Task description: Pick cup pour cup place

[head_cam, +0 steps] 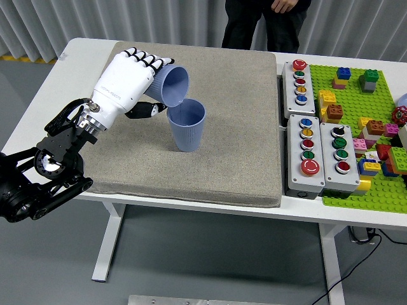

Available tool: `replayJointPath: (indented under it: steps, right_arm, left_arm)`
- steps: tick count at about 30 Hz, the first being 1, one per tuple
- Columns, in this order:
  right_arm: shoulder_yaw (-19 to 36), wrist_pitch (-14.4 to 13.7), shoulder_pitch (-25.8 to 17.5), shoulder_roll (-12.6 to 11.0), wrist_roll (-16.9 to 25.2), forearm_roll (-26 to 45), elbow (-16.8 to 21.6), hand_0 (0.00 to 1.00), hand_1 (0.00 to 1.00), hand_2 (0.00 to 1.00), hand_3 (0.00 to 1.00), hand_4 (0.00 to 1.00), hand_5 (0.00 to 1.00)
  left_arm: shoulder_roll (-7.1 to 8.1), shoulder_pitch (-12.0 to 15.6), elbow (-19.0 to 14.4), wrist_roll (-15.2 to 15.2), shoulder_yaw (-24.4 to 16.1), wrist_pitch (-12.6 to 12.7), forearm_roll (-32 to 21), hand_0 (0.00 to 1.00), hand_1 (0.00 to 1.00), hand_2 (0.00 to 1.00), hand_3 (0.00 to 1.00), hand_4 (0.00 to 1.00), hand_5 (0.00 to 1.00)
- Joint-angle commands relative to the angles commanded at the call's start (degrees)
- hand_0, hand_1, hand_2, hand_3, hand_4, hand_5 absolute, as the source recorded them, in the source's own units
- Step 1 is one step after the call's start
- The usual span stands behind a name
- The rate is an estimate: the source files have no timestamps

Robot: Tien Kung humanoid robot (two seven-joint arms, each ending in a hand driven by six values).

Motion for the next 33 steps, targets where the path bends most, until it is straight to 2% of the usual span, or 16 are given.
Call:
replayJointPath:
  steps: [8, 18, 27, 33]
  right_arm:
    - [0.2, 0.1, -0.3, 0.1, -0.1, -0.3, 0.0, 0.689, 0.656, 0.576, 0.581, 0.002, 0.002]
    - [0.4, 0.1, -0.4, 0.1, -0.1, -0.6, 0.0, 0.689, 0.656, 0.576, 0.581, 0.002, 0.002]
    - [0.5, 0.1, -0.2, 0.0, -0.1, -0.5, 0.0, 0.689, 0.656, 0.576, 0.582, 0.002, 0.002]
    - [0.6, 0.1, -0.2, 0.0, -0.1, -0.6, 0.0, 0.689, 0.656, 0.576, 0.581, 0.002, 0.002]
  left_arm:
    - [0.45, -0.8, -0.8, 0.4, 0.8, -1.4, 0.0, 0.594, 0.548, 0.53, 0.544, 0.68, 0.264]
    - [1.14, -1.1, -1.8, 0.5, 0.1, -5.9, 0.0, 0.597, 0.549, 0.538, 0.547, 0.679, 0.262]
    - [1.64, -1.9, -2.2, 1.0, 1.3, -4.5, 0.0, 0.599, 0.551, 0.536, 0.546, 0.678, 0.261]
    - [2.24, -3.1, -1.7, 1.0, 3.2, -4.4, 0.0, 0.598, 0.551, 0.537, 0.546, 0.678, 0.257]
